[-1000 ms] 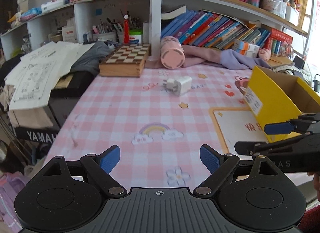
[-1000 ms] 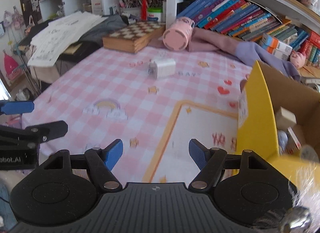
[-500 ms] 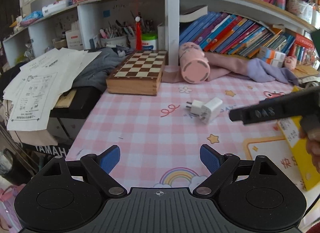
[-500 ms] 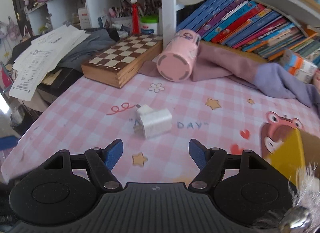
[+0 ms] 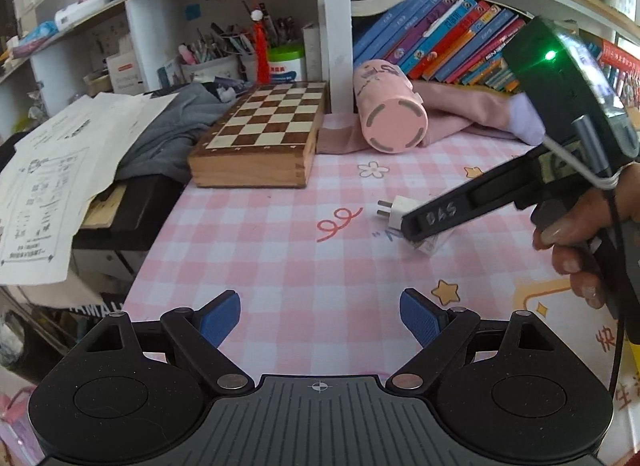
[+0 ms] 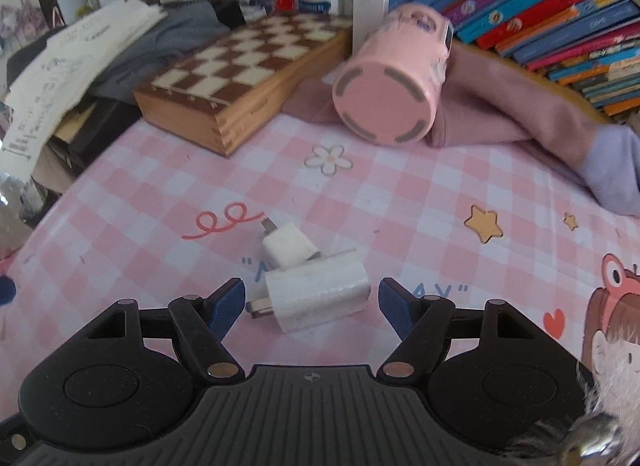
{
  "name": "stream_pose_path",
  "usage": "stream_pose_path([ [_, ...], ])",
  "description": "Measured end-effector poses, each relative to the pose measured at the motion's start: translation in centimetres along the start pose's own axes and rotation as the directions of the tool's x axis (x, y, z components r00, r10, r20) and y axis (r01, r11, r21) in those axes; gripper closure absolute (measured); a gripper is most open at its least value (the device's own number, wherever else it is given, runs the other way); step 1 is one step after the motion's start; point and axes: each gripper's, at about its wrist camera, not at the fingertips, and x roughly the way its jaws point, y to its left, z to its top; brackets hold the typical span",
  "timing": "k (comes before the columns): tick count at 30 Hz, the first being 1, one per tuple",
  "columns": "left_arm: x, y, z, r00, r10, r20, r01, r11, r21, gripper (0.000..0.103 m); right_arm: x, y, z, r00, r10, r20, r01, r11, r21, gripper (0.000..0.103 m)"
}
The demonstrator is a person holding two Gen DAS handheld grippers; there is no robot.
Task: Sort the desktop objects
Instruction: 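Lower the right tool over the white charger plug and close on it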
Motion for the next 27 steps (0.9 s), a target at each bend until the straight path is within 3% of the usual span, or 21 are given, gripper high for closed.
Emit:
stream_pose_path([
  [2,0.7,-0.3,0.4,1.0,-0.01,0.001,0.01,1.0,0.02,0.014,0.2,-0.4,0.0,1.0,0.027,-0.004,-0.027,1.0,0.016,0.038],
  [6,2.0,-1.0,1.1,0.999,-0.033,0.003,0.033,0.998,0.053,0.014,-1.0,-1.2,0.2,1.0,-0.005,0.028,0.004,1.0,0.03,0.039],
  [13,5.4,-2.6,2.7,0.995,-0.096,0.017,0.094,0.993,0.077,0.014,-4.7,-5.1,1.0,0.986,-0.103,0.129,0.08,0.982,0.173,0.039],
  [19,9.1,-5.0,4.3,0.991,-0.13,0.031,0.122,0.976,0.183,0.015,-5.7,-6.1,1.1,0.985,-0.104,0.139,0.073,0.975,0.21,0.039],
  [23,11.4,-5.3,5.1,0.991,-0.134,0.008,0.131,0.976,0.173,0.015,-6.0,-6.4,1.0,0.984,-0.108,0.145,0.072,0.97,0.231,0.039],
  [27,12.9,-5.3,5.2,0.987,-0.159,-0.021,0.16,0.978,0.134,0.033,-6.2,-6.8,0.9,0.983,-0.117,0.142,0.078,0.965,0.251,0.039],
])
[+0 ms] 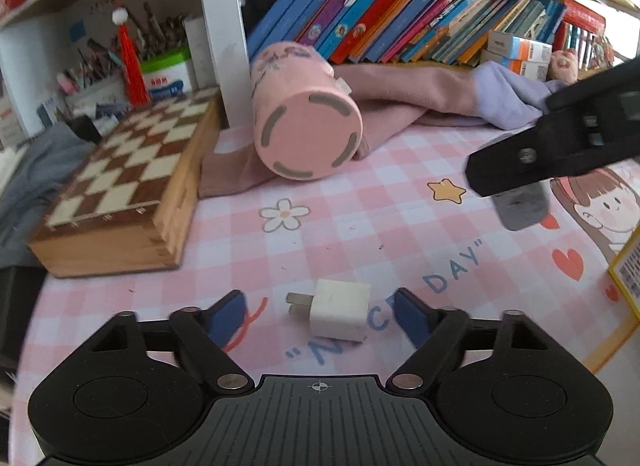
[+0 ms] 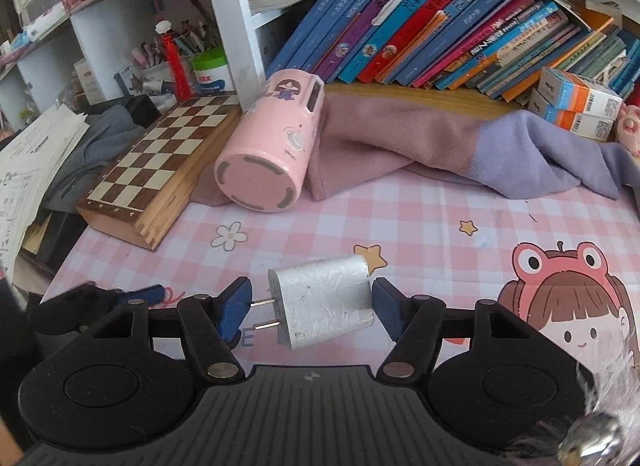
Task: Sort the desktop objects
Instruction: 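Lower the right tool over the white charger plug and close on it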
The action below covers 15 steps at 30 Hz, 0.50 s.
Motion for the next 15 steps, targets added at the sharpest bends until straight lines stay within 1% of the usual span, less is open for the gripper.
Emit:
stream_pose_path([
  [1,0.3,0.0,-0.1,1.0,-0.006,-0.004,0.006,1.0,-0.002,0.038,-0.1,-0.1,0.0,1.0,-0.001,0.0,0.001,1.0,0.005,0.039],
  [2,0.3,0.0,-0.1,1.0,-0.022,0.007,0.022,1.0,-0.011,0.051,-0.1,-0.2,0.0,1.0,-0.002,-0.001,0.002,1.0,0.01,0.039],
  [3,0.2,0.1,-0.1,1.0,-0.028,0.012,0.028,0.999,-0.015,0.06,-0.2,-0.2,0.0,1.0,-0.001,-0.001,0.001,1.0,0.014,0.039],
  [5,0.0,0.0,0.0,1.0,-0.016,0.004,0.016,1.0,-0.008,0.06,-0.5,-0.2,-0.1,1.0,0.002,0.003,-0.002,1.0,0.021,0.039],
  [8,-0.9,0.1,-0.1,1.0,0.001,0.02,-0.001,1.0,-0.009,0.06,-1.1,0.0,0.0,1.0,0.008,0.016,-0.009,1.0,0.018,0.039],
  [11,-2.4,0.4,0.1,0.999,-0.001,0.048,0.003,0.999,-0.036,0.06,-1.6,0.3,0.0,1.0,0.015,0.026,-0.015,1.0,0.013,0.039],
  [15,-4.8,0.2,0.3,0.996,-0.004,0.089,0.007,0.999,-0.041,0.06,-2.4,0.8,-0.2,0.999,0.03,0.037,-0.031,0.999,0.015,0.039],
])
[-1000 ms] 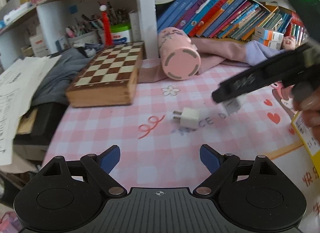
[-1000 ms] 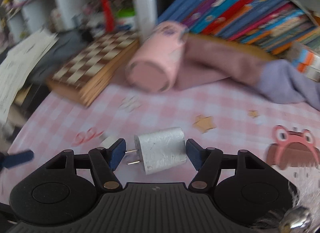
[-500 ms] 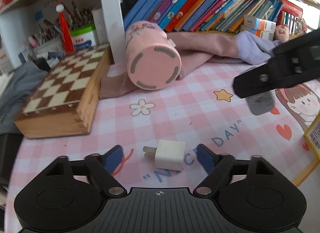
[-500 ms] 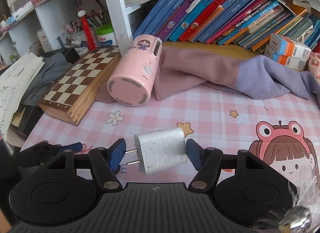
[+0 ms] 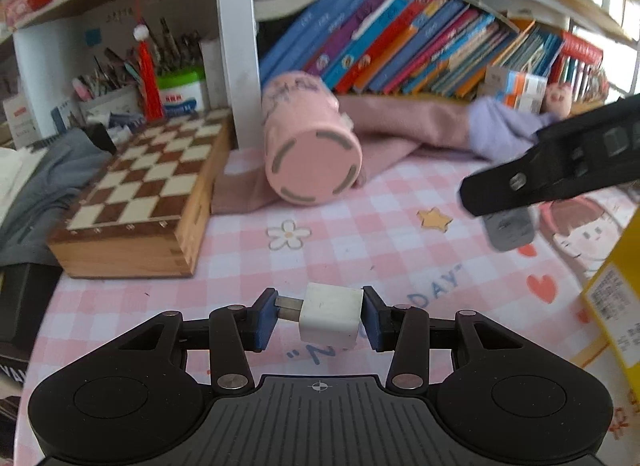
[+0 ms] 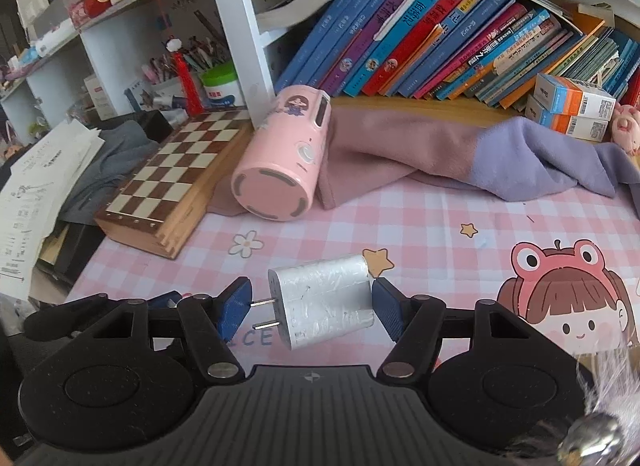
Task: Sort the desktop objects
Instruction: 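Lower the right tool over the white charger plug and close on it, then carry the white charger with the right tool over the yellow box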
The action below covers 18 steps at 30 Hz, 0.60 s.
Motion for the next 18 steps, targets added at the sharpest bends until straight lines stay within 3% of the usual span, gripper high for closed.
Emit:
stream_pose_path([
  [10,-6.2,-0.5,-1.0,0.999,0.018,0.047,-0.016,1.0,-0.024,0.06,-4.4,0.9,-1.3,0.998,0.037,0.049,-0.036,0.999,-0.012,0.039],
  [18,-11.9,-0.5,-3.0,0.997,0.046,0.066,-0.042,0.998,-0.055,0.06,-8.0,0.9,-4.0,0.998,0.054,0.039,-0.054,0.998,-0.016,0.039],
])
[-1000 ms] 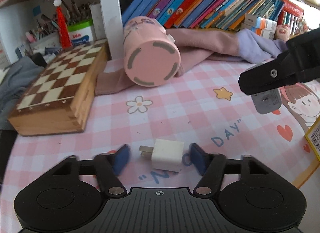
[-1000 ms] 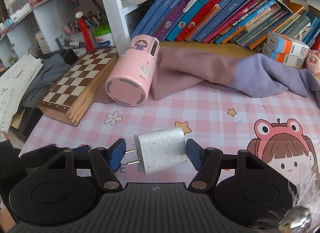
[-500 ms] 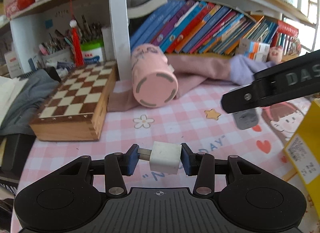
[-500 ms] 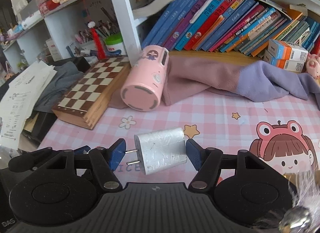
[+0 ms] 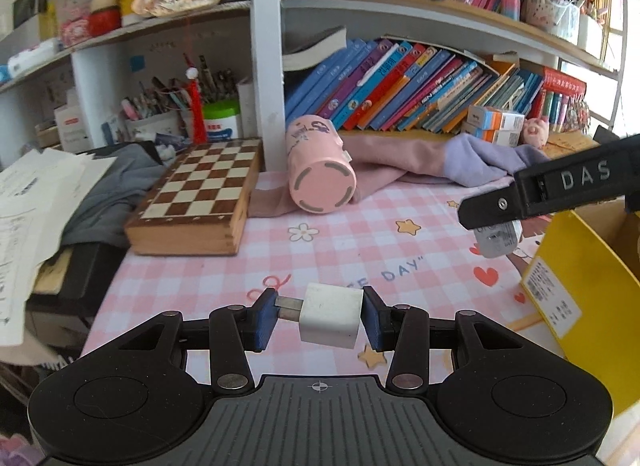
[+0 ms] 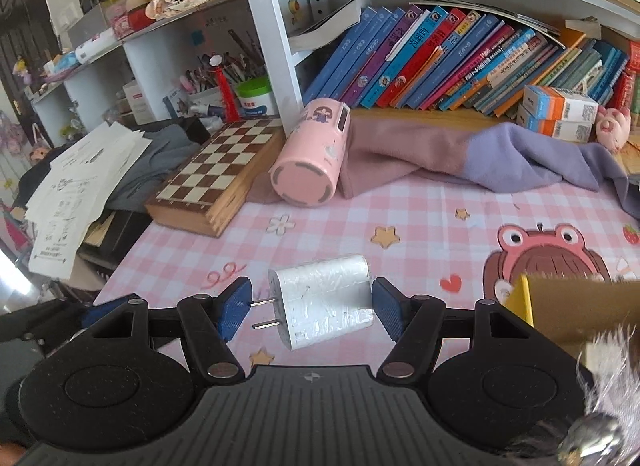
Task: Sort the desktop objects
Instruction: 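Carry the white charger with the right tool over the yellow box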
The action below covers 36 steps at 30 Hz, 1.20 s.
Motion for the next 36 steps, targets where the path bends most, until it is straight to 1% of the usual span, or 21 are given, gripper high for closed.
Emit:
stream_pose_path([
  [7,-5.3,-0.2,-1.0,0.999,-0.003,0.038,0.004,1.0,-0.029,0.06,-3.8,0.8,-2.7,1.0,0.019,0.006,-0.019,0.999,-0.028,0.039],
  [13,-9.8,-1.2,-1.8,0.996,-0.041,0.084,0.044,0.999,-0.025,0.06,-7.8,2.0,-5.3,0.999,0.022,0.034,-0.018,0.994,-0.11,0.039],
  [17,-12.6,-2.0,-3.1,0.994,-0.061,0.096,0.063,0.998,-0.025,0.06,-10.4,2.2,-7.4,0.999,0.019,0.037,-0.014,0.993,-0.118,0.039],
  [25,-16.6,-3.8,-6.2,0.991,-0.103,0.086,0.106,0.994,-0.028,0.06,-14.2,2.8,-12.5,1.0,0.018,0.011,-0.017,0.997,-0.079,0.039],
  [31,-18.2,-5.2,-8.4,0.988,-0.141,0.063,0.143,0.989,-0.028,0.06,-16.3,3.2,-16.4,1.0,-0.011,-0.016,0.01,0.997,-0.073,0.039],
  [36,-19.0,-6.3,-9.5,0.983,-0.18,0.046,0.18,0.984,-0.01,0.06,-17.7,2.9,-18.5,0.999,-0.041,-0.032,0.04,0.998,-0.043,0.039],
])
